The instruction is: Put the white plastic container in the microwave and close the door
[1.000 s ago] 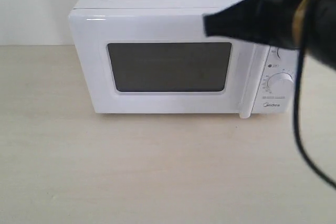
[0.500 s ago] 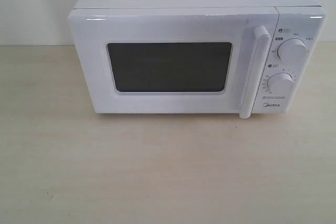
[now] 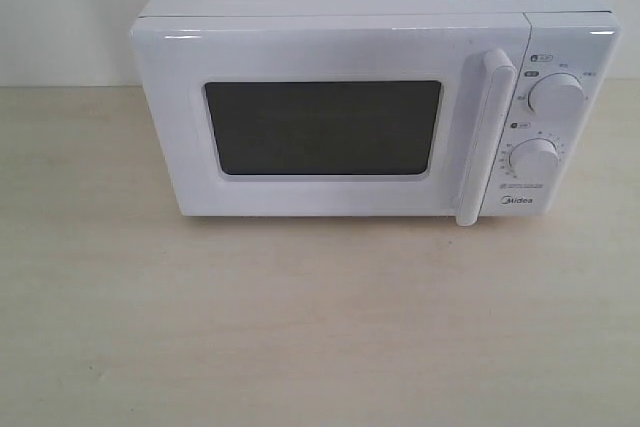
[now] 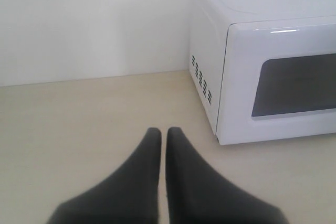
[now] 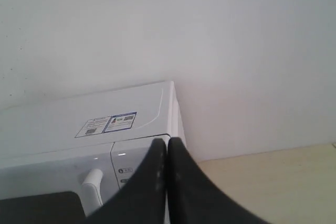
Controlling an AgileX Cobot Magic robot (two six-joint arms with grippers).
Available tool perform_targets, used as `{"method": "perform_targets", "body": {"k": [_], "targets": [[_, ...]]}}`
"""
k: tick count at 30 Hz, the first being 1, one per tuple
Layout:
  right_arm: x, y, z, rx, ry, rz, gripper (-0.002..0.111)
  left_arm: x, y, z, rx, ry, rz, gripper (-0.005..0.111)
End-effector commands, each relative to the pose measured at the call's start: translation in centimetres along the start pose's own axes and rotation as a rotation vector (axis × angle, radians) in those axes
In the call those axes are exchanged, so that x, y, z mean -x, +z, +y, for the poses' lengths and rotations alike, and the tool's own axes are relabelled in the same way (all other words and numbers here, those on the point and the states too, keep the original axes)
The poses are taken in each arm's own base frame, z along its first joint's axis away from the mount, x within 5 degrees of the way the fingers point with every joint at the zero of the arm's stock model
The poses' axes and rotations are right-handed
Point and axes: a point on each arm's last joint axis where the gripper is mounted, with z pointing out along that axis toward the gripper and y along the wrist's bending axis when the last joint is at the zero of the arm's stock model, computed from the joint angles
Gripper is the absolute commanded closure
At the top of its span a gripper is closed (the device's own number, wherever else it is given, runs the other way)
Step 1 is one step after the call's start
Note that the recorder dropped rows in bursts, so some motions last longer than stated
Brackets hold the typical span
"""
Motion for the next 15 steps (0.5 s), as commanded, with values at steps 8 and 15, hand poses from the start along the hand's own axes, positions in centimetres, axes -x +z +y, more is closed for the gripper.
{"method": "perform_targets", "body": {"k": [8, 15], "targets": [[-2.4, -0.3, 0.7, 0.121, -0.313, 0.233, 0.109, 0.0, 0.0, 0.0, -0.005, -0.005, -0.011, 0.102], [-2.5, -0.4, 1.1, 0.164, -0.324, 0.248, 0.109, 0.0, 0.0, 0.0, -0.005, -0.005, -0.011, 0.102]]}}
